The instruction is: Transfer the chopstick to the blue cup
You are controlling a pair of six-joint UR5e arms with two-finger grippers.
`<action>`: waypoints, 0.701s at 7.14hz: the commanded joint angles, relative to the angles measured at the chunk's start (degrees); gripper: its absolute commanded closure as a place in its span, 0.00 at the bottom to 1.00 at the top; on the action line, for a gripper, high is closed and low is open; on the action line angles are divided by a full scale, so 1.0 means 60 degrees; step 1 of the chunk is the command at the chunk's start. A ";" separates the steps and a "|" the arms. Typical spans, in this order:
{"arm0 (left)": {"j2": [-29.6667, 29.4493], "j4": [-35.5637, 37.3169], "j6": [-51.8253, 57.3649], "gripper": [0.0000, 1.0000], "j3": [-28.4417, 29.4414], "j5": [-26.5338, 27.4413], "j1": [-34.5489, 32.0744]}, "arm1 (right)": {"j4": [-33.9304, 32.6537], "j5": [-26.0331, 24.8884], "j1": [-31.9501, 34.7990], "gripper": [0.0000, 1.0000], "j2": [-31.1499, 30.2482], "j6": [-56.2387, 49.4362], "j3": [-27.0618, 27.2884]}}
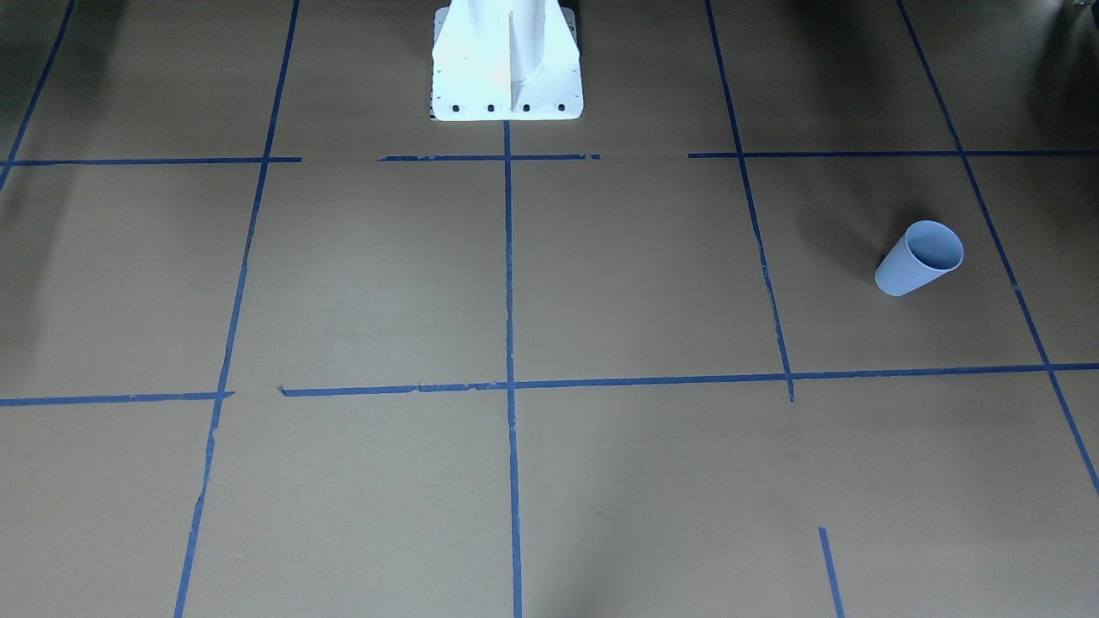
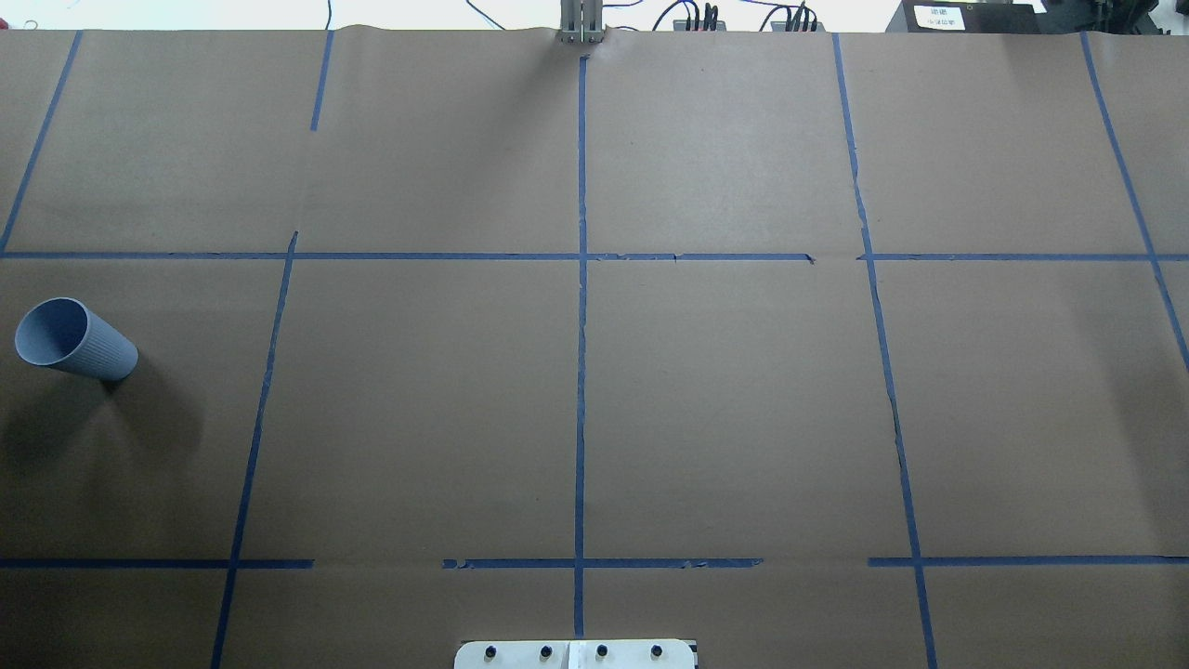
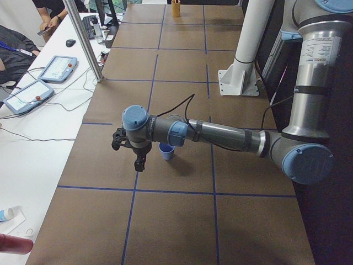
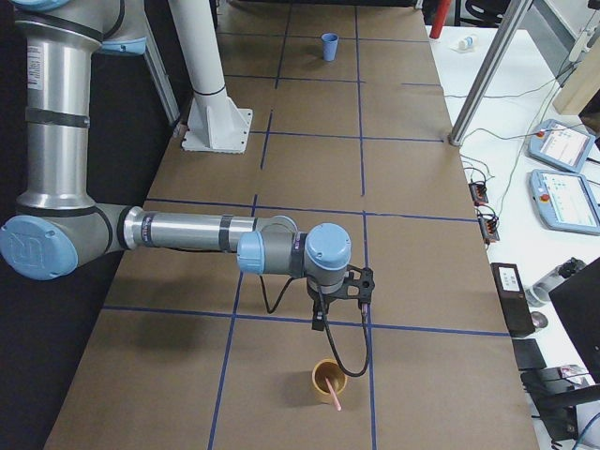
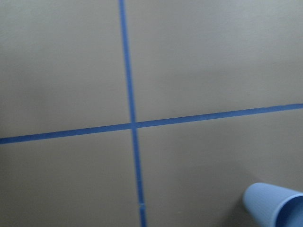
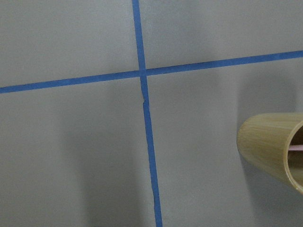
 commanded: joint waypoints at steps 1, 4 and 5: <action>0.0884 -0.2272 -0.2494 0.00 -0.0286 0.0090 0.1440 | 0.0002 0.0011 0.0000 0.00 0.0020 0.0001 0.0013; 0.1417 -0.4165 -0.4485 0.00 -0.0052 0.0676 0.2849 | 0.0002 -0.0004 0.0000 0.00 0.0020 0.0001 -0.0001; 0.1402 -0.4238 -0.4471 0.00 0.0152 0.0677 0.2895 | 0.0002 -0.0004 0.0000 0.00 0.0020 0.0001 0.0013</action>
